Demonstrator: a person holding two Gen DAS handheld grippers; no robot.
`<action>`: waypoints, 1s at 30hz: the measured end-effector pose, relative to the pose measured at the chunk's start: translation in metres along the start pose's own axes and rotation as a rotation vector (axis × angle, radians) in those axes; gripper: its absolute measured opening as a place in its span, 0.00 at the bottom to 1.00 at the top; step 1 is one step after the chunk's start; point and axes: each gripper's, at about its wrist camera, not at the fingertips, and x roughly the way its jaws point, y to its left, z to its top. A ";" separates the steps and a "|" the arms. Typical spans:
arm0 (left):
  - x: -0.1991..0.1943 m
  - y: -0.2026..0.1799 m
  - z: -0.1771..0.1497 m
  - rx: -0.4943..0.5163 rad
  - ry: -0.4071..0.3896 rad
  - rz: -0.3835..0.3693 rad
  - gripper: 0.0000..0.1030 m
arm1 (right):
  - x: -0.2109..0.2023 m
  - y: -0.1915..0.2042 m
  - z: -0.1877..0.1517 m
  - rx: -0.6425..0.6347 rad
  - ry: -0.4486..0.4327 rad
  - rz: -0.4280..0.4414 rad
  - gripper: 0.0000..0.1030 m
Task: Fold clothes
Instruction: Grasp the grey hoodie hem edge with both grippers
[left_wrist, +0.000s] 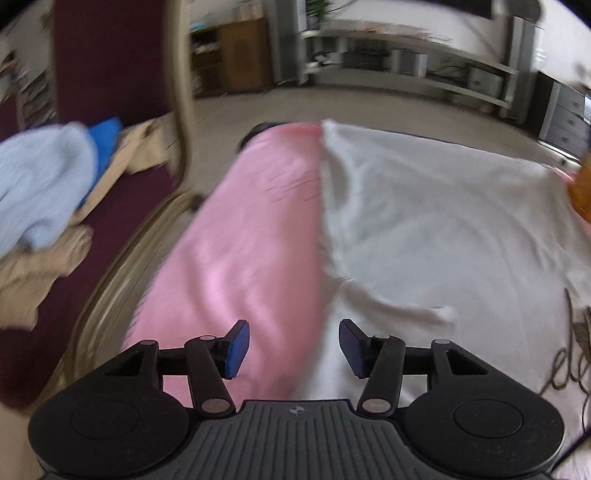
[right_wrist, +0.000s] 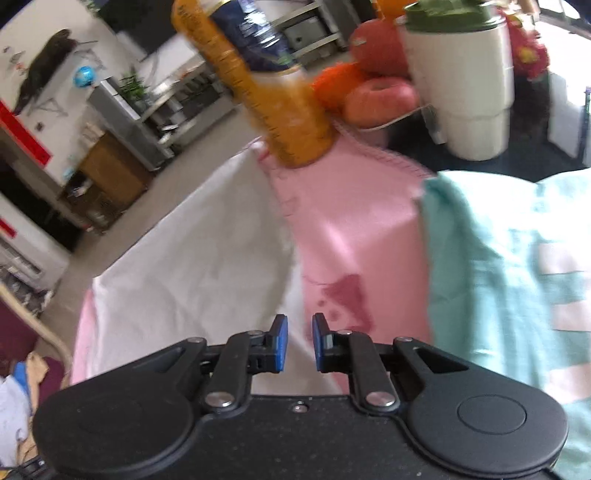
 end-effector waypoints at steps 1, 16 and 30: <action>0.002 -0.004 -0.001 0.020 -0.003 -0.012 0.51 | 0.007 0.003 0.002 -0.005 0.008 0.025 0.15; 0.010 0.039 0.089 -0.146 -0.025 -0.053 0.58 | 0.000 0.042 0.041 -0.023 -0.108 0.037 0.14; 0.116 -0.004 0.193 -0.041 -0.049 -0.029 0.59 | 0.141 0.119 0.159 -0.324 -0.149 -0.236 0.30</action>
